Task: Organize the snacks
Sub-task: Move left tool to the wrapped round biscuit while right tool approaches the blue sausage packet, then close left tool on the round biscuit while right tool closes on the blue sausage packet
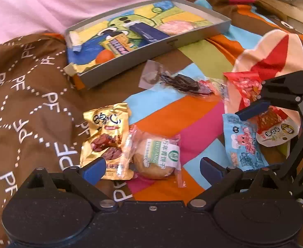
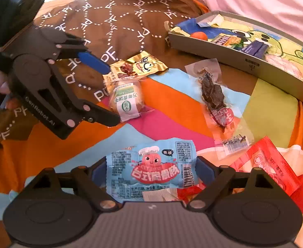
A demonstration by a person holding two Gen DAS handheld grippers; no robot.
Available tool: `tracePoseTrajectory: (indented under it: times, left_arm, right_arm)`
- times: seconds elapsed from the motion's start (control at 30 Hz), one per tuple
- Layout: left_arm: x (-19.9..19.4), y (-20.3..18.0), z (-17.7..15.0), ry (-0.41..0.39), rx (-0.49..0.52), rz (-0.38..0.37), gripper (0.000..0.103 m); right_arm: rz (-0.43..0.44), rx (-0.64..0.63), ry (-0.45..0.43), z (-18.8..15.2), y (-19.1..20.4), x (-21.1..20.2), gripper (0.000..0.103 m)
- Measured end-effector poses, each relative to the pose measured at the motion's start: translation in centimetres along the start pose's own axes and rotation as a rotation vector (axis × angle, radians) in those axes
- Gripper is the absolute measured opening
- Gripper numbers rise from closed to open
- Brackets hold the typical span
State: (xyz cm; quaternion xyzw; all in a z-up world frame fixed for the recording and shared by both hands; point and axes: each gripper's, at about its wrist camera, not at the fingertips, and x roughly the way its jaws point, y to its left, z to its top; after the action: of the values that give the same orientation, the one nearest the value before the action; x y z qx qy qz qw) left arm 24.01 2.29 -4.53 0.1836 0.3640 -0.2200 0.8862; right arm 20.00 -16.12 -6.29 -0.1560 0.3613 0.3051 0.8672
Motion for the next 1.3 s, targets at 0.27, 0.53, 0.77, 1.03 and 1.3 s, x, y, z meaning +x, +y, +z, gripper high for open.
tracePoseTrajectory:
  times: [0.27, 0.53, 0.77, 1.03, 1.3]
  left_arm:
    - [1.7, -0.8, 1.1, 0.050, 0.059, -0.005, 0.094]
    - [2.6, -0.9, 1.2, 0.060, 0.018, -0.015, 0.086]
    - [3.1, -1.3, 1.2, 0.074, 0.009, -0.015, 0.078]
    - [2.8, -1.6, 0.9, 0.078, -0.025, -0.059, 0.074]
    - [3.3, -1.3, 0.9, 0.091, -0.061, -0.080, 0.075]
  right_arm:
    - [0.058, -0.007, 0.011, 0.0, -0.9, 0.9, 0.093]
    - [0.039, 0.017, -0.014, -0.4, -0.9, 1.2, 0.094]
    - [0.020, 0.005, -0.027, -0.6, -0.4, 0.9, 0.091]
    - [0.041, -0.008, -0.001, -0.2, -0.7, 1.0, 0.091]
    - [0.049, 0.008, 0.005, -0.3, -0.9, 1.5, 0.095]
